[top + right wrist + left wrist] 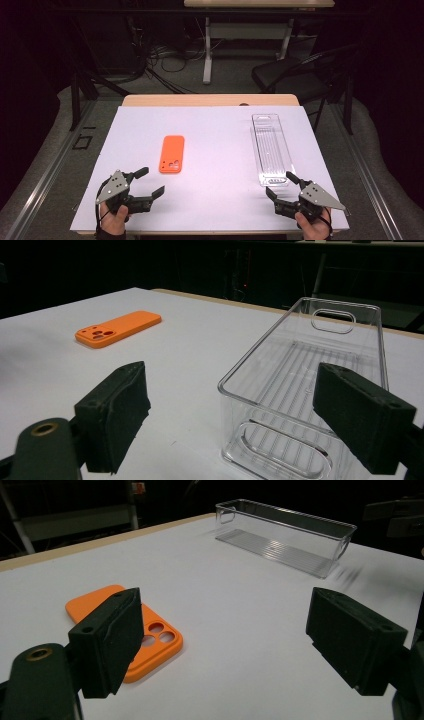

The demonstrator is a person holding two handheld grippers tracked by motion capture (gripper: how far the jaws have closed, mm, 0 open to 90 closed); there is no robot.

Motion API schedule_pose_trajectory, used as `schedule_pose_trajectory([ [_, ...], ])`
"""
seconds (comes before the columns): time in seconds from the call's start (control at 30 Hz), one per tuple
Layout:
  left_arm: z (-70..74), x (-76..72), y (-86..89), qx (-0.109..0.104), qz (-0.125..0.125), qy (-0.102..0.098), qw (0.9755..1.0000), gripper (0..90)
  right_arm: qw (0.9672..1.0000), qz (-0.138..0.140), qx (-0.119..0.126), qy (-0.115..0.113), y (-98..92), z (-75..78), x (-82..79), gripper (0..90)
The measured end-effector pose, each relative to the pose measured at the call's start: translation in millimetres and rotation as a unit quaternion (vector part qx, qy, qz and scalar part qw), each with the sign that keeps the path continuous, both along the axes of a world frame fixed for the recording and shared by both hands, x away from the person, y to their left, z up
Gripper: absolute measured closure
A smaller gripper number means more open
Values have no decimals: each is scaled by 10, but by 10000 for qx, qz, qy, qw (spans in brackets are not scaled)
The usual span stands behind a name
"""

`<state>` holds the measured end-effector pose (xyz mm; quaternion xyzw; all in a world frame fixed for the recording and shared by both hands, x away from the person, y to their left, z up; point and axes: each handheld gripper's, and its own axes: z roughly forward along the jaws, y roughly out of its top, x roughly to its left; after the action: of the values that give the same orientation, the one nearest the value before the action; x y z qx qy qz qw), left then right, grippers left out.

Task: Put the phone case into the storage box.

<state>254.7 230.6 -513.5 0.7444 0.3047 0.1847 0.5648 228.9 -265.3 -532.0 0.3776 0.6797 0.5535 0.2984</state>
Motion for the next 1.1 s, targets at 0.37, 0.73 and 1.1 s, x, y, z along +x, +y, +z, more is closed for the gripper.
schedule_pose_trajectory([
  [0.37, -12, 54, -4, -30, 93, 203, 9997, 157, 10000, -21, -61, 54, 8, -17, -1, 141],
  [0.73, -67, 183, -30, 43, 506, 1012, 9936, 167, 9999, -19, -111, 66, 5, -17, 26, 141],
  [1.1, -1, 219, -2, 30, 713, 1134, 9910, 335, 9997, 5, -228, 61, 35, -15, 11, 141],
])
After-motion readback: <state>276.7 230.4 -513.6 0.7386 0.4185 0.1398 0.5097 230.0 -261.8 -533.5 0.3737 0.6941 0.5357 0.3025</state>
